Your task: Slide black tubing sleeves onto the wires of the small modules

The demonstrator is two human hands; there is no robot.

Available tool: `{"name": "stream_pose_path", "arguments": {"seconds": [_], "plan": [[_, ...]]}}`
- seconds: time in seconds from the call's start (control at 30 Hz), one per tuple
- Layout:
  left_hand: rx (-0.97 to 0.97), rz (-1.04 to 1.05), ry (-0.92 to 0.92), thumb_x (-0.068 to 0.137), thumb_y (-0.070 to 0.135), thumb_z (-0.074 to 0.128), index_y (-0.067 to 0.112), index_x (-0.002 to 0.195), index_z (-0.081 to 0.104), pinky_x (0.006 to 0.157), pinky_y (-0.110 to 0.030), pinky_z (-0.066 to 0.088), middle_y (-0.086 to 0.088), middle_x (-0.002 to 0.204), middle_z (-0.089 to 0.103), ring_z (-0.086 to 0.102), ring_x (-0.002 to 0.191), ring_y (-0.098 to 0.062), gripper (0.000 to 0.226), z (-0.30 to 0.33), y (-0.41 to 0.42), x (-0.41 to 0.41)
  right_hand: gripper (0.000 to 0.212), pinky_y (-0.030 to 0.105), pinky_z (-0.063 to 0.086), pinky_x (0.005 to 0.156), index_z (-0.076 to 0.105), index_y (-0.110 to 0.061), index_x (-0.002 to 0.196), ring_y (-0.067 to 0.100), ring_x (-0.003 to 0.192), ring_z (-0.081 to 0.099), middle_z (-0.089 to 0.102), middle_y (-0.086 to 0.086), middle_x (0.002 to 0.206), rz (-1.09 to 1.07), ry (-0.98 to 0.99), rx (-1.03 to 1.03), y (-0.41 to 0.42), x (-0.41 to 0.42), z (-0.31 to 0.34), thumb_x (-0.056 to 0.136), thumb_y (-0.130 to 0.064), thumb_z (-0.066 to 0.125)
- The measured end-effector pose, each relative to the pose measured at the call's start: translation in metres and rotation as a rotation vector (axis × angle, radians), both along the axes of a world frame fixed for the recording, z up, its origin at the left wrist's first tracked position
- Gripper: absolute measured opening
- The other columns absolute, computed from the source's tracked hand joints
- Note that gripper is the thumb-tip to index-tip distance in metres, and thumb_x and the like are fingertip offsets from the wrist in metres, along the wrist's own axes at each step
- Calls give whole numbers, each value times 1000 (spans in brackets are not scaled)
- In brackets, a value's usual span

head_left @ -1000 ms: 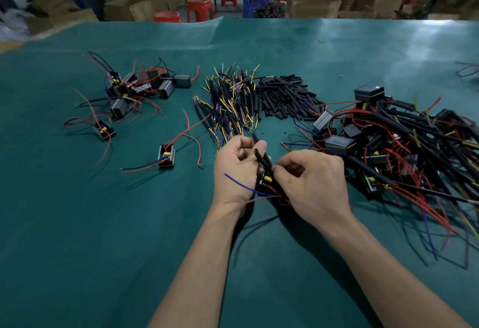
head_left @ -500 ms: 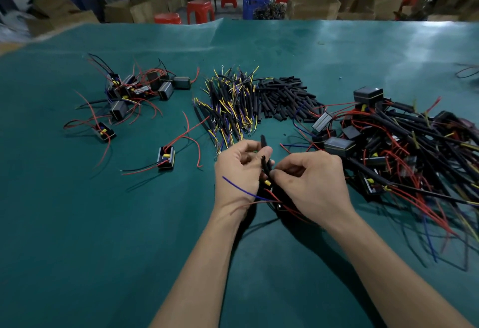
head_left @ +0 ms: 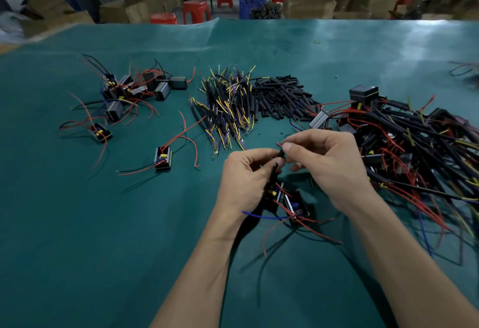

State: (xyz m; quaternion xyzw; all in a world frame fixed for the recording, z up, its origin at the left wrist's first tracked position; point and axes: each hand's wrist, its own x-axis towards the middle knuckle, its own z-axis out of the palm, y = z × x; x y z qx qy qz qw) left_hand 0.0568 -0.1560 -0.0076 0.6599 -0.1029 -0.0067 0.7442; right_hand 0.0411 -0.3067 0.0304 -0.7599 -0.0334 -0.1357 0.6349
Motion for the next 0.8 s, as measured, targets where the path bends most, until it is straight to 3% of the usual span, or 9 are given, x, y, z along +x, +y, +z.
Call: {"name": "stream_pose_path", "arguments": {"seconds": [0.2, 0.33, 0.4, 0.47, 0.53, 0.63, 0.8], "plan": [[-28, -38, 19, 89, 16, 74, 24, 87, 83, 55, -21, 46, 3, 70, 72, 57, 63, -8, 12, 3, 2, -5, 11, 22, 56, 62, 78, -11, 87, 13, 67, 70, 77, 6, 74, 68, 34, 29, -3, 0, 1, 82, 0, 79], [124, -15, -11, 94, 3, 66, 22, 86, 79, 63, -19, 50, 4, 75, 75, 64, 67, -4, 24, 7, 7, -2, 14, 23, 58, 66, 76, -13, 85, 13, 65, 69, 76, 5, 75, 25, 2, -85, 0, 1, 0, 82, 0, 81], [153, 2, -18, 88, -8, 56, 20, 93, 72, 64, -16, 49, 5, 78, 75, 64, 67, -2, 33, 11, 10, -3, 15, 23, 57, 65, 74, -15, 82, 13, 63, 68, 75, 5, 74, -1, -4, -85, 0, 2, -1, 83, -1, 80], [88, -32, 8, 75, -4, 52, 14, 96, 64, 59, -13, 46, 4, 79, 75, 61, 62, -2, 30, 15, 11, -8, 16, 25, 56, 65, 74, -16, 80, 13, 62, 67, 74, 3, 71, -40, -16, -76, -2, 3, -1, 82, -2, 81], [47, -91, 2, 65, -1, 50, 10, 94, 60, 61, -15, 48, 2, 84, 75, 63, 69, -6, 33, 15, 14, -10, 17, 28, 56, 66, 74, -18, 79, 13, 62, 68, 74, 1, 70, -82, -33, -78, -4, 3, -1, 81, -3, 82], [60, -141, -30, 67, -2, 61, 9, 96, 62, 72, -27, 53, -4, 94, 76, 65, 82, -15, 31, 13, 16, -8, 18, 33, 59, 68, 74, -20, 77, 16, 64, 70, 74, 0, 70, -129, -61, -113, -4, 2, 0, 80, -5, 83], [195, 67, -80, 80, 7, 81, 24, 91, 77, 70, -36, 58, -4, 77, 76, 66, 66, -11, 21, 5, 1, -7, 17, 40, 63, 69, 75, -22, 77, 16, 63, 73, 75, -3, 69, -150, -106, -198, -2, -2, 4, 79, -8, 84]]}}
